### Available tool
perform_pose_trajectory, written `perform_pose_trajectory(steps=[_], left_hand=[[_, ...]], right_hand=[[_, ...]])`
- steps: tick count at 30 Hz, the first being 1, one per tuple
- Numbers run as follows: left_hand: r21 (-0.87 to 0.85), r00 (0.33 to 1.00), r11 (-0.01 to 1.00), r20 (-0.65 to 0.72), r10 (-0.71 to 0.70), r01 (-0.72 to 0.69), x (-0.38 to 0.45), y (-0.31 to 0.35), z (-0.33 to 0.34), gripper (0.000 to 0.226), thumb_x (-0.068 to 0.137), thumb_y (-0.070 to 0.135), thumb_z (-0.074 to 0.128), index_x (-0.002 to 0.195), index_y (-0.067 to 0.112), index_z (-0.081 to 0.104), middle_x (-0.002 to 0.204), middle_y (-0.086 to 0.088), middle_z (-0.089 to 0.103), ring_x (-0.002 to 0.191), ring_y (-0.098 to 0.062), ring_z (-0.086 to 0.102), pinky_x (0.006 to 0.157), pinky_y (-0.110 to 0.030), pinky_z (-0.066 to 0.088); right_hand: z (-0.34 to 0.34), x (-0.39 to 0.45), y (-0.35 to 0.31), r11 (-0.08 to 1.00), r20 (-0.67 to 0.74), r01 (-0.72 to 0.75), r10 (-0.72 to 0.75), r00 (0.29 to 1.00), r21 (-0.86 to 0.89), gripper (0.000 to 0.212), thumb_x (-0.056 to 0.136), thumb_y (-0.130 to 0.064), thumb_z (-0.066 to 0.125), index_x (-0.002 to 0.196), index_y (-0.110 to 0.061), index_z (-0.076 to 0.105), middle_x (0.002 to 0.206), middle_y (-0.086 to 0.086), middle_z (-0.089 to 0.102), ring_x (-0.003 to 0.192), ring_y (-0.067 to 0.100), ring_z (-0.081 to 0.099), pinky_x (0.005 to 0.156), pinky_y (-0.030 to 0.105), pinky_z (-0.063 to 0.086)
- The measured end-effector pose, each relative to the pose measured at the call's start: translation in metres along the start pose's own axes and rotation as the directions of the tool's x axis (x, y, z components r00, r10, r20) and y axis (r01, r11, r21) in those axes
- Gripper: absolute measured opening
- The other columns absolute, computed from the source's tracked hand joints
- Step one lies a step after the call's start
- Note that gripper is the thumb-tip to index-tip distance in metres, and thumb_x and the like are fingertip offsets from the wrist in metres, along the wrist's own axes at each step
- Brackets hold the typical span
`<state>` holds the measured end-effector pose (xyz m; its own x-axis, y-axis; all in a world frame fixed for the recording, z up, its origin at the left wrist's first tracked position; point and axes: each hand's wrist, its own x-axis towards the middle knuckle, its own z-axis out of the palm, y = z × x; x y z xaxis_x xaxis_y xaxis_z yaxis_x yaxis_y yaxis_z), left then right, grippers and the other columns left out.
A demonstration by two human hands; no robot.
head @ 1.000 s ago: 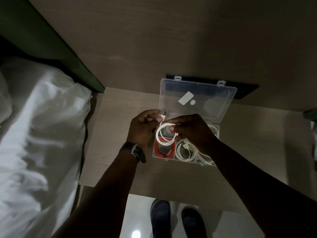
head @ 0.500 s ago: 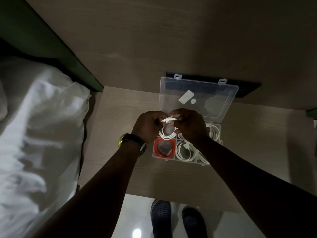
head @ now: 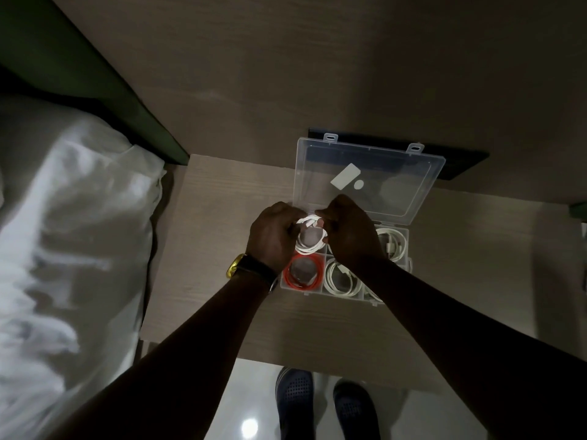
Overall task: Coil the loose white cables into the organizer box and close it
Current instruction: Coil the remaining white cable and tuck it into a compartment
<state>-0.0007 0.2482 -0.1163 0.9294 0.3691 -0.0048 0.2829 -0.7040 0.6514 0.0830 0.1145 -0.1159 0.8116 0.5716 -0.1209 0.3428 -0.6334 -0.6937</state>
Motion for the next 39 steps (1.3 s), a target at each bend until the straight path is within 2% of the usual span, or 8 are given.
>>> perform_pose_trajectory(steps=[3, 6, 9, 10, 15, 27, 32, 39], left_hand=[[0.081, 0.988, 0.991, 0.121, 0.097, -0.107, -0.014, -0.011, 0.001, 0.036, 0.089, 0.021, 0.062, 0.123, 0.01, 0.062, 0.121, -0.014, 0.065, 0.111, -0.028, 0.06, 0.094, -0.038, 0.048], [0.144, 0.966, 0.974, 0.217, 0.14, -0.174, -0.025, -0.022, 0.003, 0.049, 0.092, 0.028, 0.059, 0.135, 0.007, 0.051, 0.136, -0.017, 0.056, 0.125, -0.033, 0.049, 0.104, -0.041, 0.042], [0.171, 0.967, 0.968, 0.209, 0.145, -0.182, -0.025, -0.025, 0.006, 0.042, 0.094, 0.027, 0.056, 0.132, 0.009, 0.055, 0.137, -0.015, 0.055, 0.127, -0.035, 0.046, 0.103, -0.045, 0.043], [0.189, 0.967, 0.963, 0.205, 0.153, -0.193, -0.022, -0.024, 0.008, 0.037, 0.093, 0.025, 0.056, 0.127, 0.01, 0.059, 0.135, -0.014, 0.057, 0.126, -0.035, 0.045, 0.101, -0.045, 0.044], [0.275, 0.955, 0.934, 0.248, 0.163, -0.23, -0.013, -0.022, 0.01, 0.03, 0.091, 0.027, 0.052, 0.112, 0.014, 0.068, 0.128, -0.009, 0.061, 0.121, -0.034, 0.048, 0.094, -0.047, 0.047], [0.319, 0.947, 0.932, 0.313, 0.068, -0.172, -0.011, -0.01, 0.006, 0.038, 0.087, 0.032, 0.046, 0.12, 0.021, 0.061, 0.129, 0.0, 0.058, 0.106, -0.027, 0.052, 0.085, -0.042, 0.05], [0.396, 0.932, 0.912, 0.358, -0.048, -0.105, -0.02, 0.001, 0.013, 0.056, 0.067, 0.042, 0.063, 0.12, 0.022, 0.056, 0.131, 0.001, 0.053, 0.104, -0.026, 0.05, 0.08, -0.037, 0.044], [0.313, 0.955, 0.933, 0.284, 0.089, -0.18, -0.014, -0.003, 0.004, 0.04, 0.089, 0.032, 0.038, 0.122, 0.023, 0.059, 0.131, 0.001, 0.062, 0.113, -0.025, 0.054, 0.091, -0.042, 0.047]], right_hand=[[0.0, 0.002, 0.003, 0.982, -0.001, -0.14, 0.142, 0.99, 0.128, 0.012, 0.091, -0.01, 0.063, 0.099, -0.007, 0.072, 0.101, 0.011, 0.073, 0.09, 0.03, 0.071, 0.082, 0.047, 0.058], [0.002, 0.003, 0.0, 0.962, -0.005, -0.194, 0.199, 0.98, 0.19, 0.016, 0.087, -0.002, 0.065, 0.099, -0.008, 0.075, 0.101, 0.013, 0.076, 0.09, 0.031, 0.072, 0.086, 0.046, 0.058], [0.002, 0.001, -0.002, 0.992, -0.01, -0.112, 0.112, 0.994, 0.051, 0.015, 0.088, -0.004, 0.065, 0.097, -0.009, 0.075, 0.1, 0.008, 0.074, 0.092, 0.025, 0.071, 0.085, 0.012, 0.046], [0.001, -0.001, -0.002, 0.997, 0.013, -0.07, 0.07, 0.997, -0.02, 0.015, 0.088, -0.007, 0.065, 0.099, -0.009, 0.074, 0.101, 0.008, 0.072, 0.095, 0.023, 0.069, 0.083, 0.01, 0.041], [-0.013, -0.007, 0.005, 0.92, 0.286, 0.267, -0.184, 0.94, -0.288, 0.043, 0.079, -0.017, 0.076, 0.117, 0.0, 0.067, 0.108, 0.022, 0.064, 0.097, 0.039, 0.061, 0.088, 0.043, 0.046], [0.003, -0.008, 0.004, 0.73, 0.214, 0.312, -0.227, 0.95, -0.609, 0.012, 0.076, -0.015, 0.069, 0.075, -0.004, 0.065, 0.104, 0.017, 0.059, 0.092, 0.037, 0.055, 0.062, 0.042, 0.048], [0.008, -0.003, 0.0, 0.771, 0.225, 0.288, -0.19, 0.956, -0.569, 0.019, 0.082, -0.019, 0.061, 0.098, -0.008, 0.062, 0.1, 0.013, 0.062, 0.095, 0.035, 0.057, 0.069, 0.041, 0.048], [-0.015, -0.013, 0.006, 0.9, 0.081, 0.217, -0.201, 0.976, -0.379, 0.022, 0.091, -0.022, 0.061, 0.108, -0.01, 0.069, 0.098, 0.013, 0.066, 0.092, 0.031, 0.06, 0.075, 0.038, 0.049]])
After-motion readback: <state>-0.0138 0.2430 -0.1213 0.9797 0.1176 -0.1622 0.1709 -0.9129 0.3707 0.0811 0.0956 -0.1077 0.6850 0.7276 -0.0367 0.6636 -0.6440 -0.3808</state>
